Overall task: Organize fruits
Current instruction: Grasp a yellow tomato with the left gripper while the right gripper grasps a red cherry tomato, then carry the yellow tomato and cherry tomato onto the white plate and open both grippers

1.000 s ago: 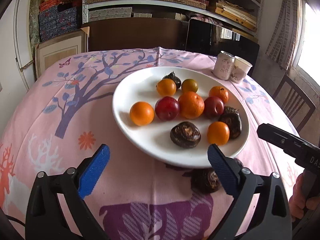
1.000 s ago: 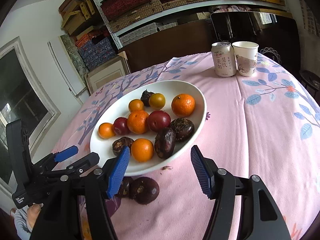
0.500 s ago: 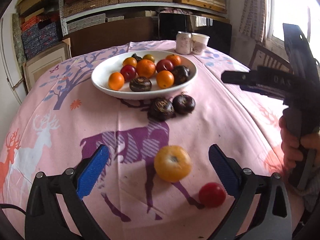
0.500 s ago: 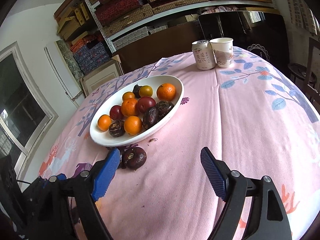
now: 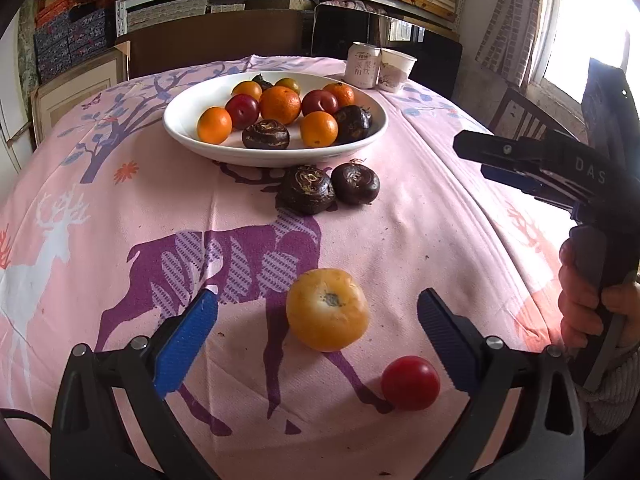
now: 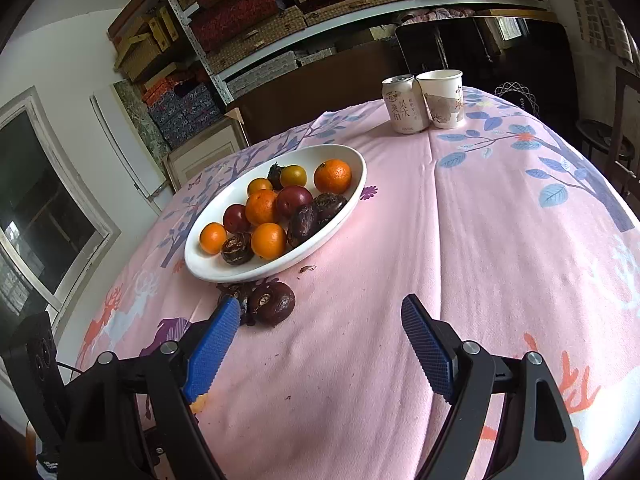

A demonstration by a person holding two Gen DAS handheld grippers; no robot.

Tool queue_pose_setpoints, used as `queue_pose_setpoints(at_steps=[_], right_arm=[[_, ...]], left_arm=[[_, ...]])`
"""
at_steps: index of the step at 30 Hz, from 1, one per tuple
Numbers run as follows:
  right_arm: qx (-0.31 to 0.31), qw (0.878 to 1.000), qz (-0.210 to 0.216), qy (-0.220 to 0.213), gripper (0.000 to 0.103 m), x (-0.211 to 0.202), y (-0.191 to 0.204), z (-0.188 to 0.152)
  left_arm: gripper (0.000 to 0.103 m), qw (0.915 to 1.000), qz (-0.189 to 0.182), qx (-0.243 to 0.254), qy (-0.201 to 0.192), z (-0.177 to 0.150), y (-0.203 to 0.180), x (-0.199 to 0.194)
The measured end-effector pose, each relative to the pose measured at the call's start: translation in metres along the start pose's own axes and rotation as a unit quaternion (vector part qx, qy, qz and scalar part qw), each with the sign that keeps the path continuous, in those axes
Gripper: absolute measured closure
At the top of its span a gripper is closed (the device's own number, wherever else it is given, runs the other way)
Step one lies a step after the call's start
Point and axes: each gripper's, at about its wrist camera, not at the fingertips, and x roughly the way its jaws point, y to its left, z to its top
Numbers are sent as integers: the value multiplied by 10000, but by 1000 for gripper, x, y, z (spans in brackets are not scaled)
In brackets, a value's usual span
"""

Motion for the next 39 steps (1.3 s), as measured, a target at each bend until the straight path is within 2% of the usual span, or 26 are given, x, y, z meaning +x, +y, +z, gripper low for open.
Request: queue_pose_setpoints(at_steps=[4,6,7,8,10,14,17,20,23,26,28,30,34,35,37,39], right_arm=[[-34,10000,-14,30,19,2,1,-1],[-64,10000,-20,38,19,2,2,-2],[-75,10000,-23,41,19,2,2,-1],[-83,10000,-19,46,19,2,3,-2],[-106,9999,-2,73,19,2,3,-2],[-215,9995,89,205,19,1,6,-9],[-414,9980,273,379,19,-3,13,-20],[-794,9946,430,519,19,-7,27,-34],[-1366,9865,569,700,20,-8,50,-50],[-2028,9734,706,803,21,-10,76,-62],[-2332,9659,708,869,29,-10,89,-69],[-2548,9589,677,1045,43,-5,100,-76],[-2863,9426,770,1536,51,4,117,-94],[-2939,9389,709,1646,56,7,120,-98],[-3022,9375,595,1617,62,4,123,-102],[-2921,9396,689,1643,72,3,120,-101]], left_arm=[[6,9999,110,64,99,0,-3,5],[24,9997,173,151,127,0,-7,7],[47,9995,192,174,162,0,-8,8],[55,9995,188,172,202,0,-8,10],[62,9996,39,146,227,-1,-7,10],[62,9997,91,147,191,-1,-7,8],[62,9997,183,-115,83,0,6,3],[62,9974,558,-445,-48,2,27,-2],[62,9951,704,-692,-31,4,42,-1],[62,9946,746,-718,48,4,44,2],[62,9949,746,-677,84,4,43,4],[62,9949,753,-664,94,2,44,4],[62,9948,716,-710,101,2,45,4],[61,9949,707,-712,111,2,45,5],[60,9949,712,-693,149,2,45,6],[60,9950,734,-663,153,2,44,7]])
